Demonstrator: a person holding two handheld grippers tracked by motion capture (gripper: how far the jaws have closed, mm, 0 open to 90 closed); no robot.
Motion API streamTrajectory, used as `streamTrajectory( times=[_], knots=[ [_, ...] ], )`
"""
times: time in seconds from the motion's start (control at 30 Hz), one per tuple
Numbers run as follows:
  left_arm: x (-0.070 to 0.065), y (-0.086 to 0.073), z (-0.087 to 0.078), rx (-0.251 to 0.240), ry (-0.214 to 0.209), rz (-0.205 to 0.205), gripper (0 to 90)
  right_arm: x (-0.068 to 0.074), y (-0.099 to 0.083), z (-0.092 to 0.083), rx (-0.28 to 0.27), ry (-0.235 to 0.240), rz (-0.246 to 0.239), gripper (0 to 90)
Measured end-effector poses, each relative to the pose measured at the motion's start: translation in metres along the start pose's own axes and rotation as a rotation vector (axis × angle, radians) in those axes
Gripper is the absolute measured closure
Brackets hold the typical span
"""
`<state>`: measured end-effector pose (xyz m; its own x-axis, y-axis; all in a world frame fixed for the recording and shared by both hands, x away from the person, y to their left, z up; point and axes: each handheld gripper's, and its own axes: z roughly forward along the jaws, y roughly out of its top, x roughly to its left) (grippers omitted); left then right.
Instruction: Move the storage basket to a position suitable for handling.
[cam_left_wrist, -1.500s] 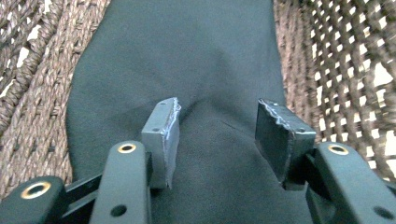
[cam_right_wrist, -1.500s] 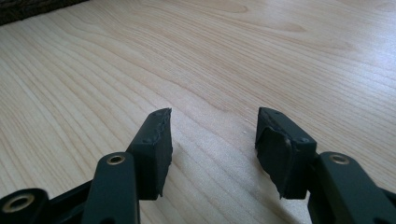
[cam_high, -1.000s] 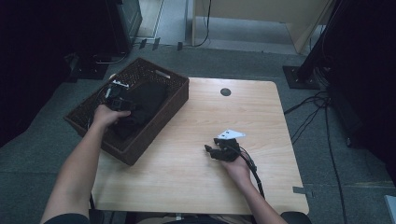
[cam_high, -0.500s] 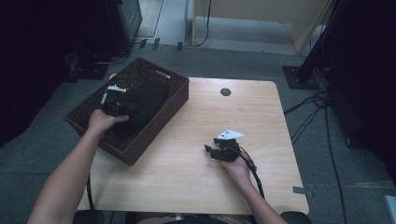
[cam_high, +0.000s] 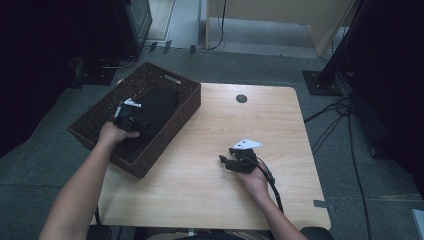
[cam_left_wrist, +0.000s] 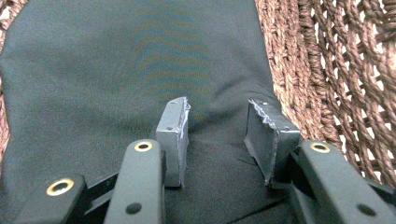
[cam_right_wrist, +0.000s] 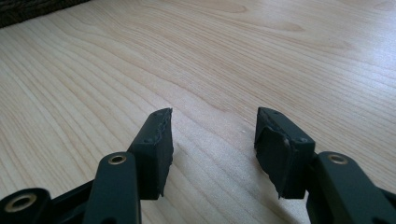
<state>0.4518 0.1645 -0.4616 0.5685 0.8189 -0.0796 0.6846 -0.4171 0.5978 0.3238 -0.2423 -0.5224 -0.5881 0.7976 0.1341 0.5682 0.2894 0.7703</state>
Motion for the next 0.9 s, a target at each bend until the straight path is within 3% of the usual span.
streamTrajectory(
  times=[0.2, 0.3, 0.37, 0.6, 0.83, 0.9],
  knots=[
    [0.000, 0.001, 0.001, -0.015, -0.017, -0.035, 54.3, 0.000, 0.000, 0.000, 0.002, 0.000, 0.005, 47.0],
    [-0.002, 0.005, -0.004, -0.035, -0.026, -0.024, 51.2, -0.001, 0.000, 0.000, 0.000, 0.002, 0.009, 47.0],
    [0.000, 0.011, -0.011, -0.063, -0.031, -0.026, 51.3, -0.001, 0.000, 0.000, -0.001, 0.003, 0.008, 47.1],
    [0.017, 0.050, -0.030, -0.150, 0.022, -0.044, 55.6, -0.001, 0.001, 0.000, -0.001, 0.002, 0.008, 47.2],
    [0.035, 0.073, -0.015, -0.148, 0.059, -0.070, 61.6, -0.001, 0.001, 0.001, -0.001, 0.006, 0.012, 47.2],
    [0.040, 0.075, -0.007, -0.153, 0.071, -0.094, 62.3, -0.001, 0.001, 0.001, -0.002, 0.005, 0.012, 47.4]
  ],
)
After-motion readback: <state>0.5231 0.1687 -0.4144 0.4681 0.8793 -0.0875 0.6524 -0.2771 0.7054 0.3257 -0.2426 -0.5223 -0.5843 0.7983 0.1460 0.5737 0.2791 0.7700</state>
